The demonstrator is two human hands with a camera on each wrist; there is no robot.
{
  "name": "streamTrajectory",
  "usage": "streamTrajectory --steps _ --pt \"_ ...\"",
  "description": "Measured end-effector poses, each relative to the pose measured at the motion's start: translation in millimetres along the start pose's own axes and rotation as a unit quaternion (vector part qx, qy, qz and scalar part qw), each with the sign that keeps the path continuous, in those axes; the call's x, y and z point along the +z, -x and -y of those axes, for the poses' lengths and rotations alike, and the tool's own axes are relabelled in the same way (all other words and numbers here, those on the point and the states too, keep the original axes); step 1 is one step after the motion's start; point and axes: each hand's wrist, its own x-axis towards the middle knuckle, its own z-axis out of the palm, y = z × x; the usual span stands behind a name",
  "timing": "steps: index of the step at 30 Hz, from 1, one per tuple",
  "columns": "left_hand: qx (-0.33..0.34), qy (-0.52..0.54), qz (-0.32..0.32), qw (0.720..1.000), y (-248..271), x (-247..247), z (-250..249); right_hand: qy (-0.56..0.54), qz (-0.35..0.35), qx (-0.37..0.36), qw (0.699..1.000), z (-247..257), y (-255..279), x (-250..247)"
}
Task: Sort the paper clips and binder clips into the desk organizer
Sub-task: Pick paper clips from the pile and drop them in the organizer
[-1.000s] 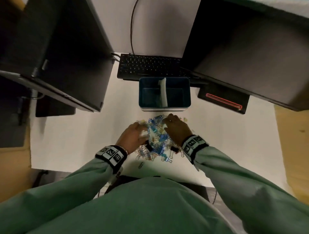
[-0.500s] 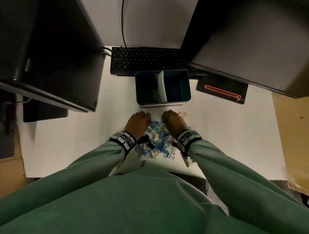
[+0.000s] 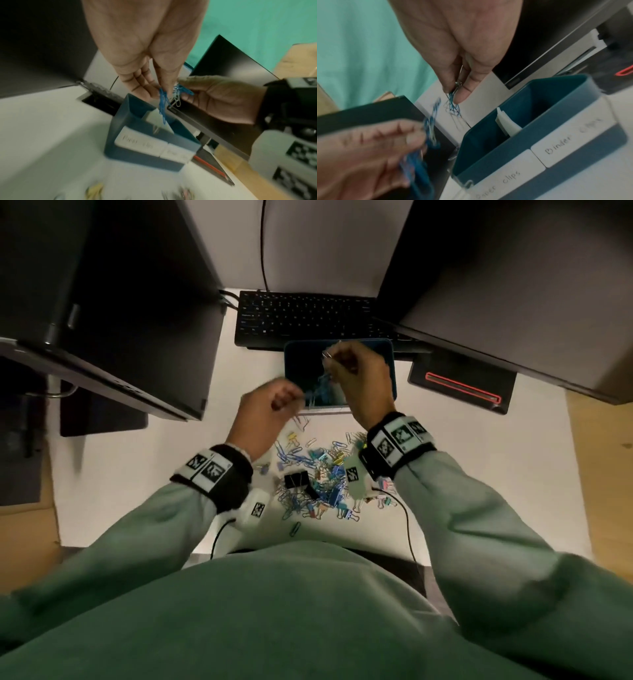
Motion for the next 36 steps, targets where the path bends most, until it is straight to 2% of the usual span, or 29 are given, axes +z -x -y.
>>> streamTrajectory --steps 3,6,10,12,15,17,19,22,27,29,33,36 --pt "0.001 -0.038 -0.058 0.998 -33 2 -8 0.065 0.013 0.015 0.998 -11 -21 16" --pt "-0.004 -0.090 -0.027 0.996 -46 7 -3 0.166 0.040 0.028 0.985 -19 -20 17" --pt "0.015 -0.131 -0.039 0.990 -19 5 22 0.220 0.013 -0.083 0.972 -23 20 10" --pt "-0.015 -0.157 -0.013 0.987 -1 7 49 0.258 0.091 -0.080 0.958 -33 47 16" --pt "-0.098 -0.269 0.066 0.956 16 19 87 0.372 0.239 -0.013 0.897 -68 72 36" --pt "-0.110 -0.331 0.097 0.932 21 30 98 0.426 0.278 -0.015 0.861 -89 81 46" --pt "-0.097 -0.349 0.105 0.926 23 39 102 0.454 0.282 -0.027 0.845 -98 86 46" --pt "-0.078 -0.337 0.116 0.931 23 42 105 0.474 0.269 -0.039 0.837 -104 89 29" --pt "-0.035 -0.331 0.134 0.933 29 41 112 0.490 0.252 -0.006 0.834 -110 91 0" --pt "-0.025 -0.323 0.136 0.936 32 39 113 0.492 0.250 -0.022 0.833 -103 89 7" --pt "-0.010 -0.318 0.148 0.936 36 31 110 0.478 0.309 -0.056 0.821 -91 79 38" --pt "-0.036 -0.288 0.148 0.945 38 20 101 0.467 0.332 -0.060 0.817 -94 76 47"
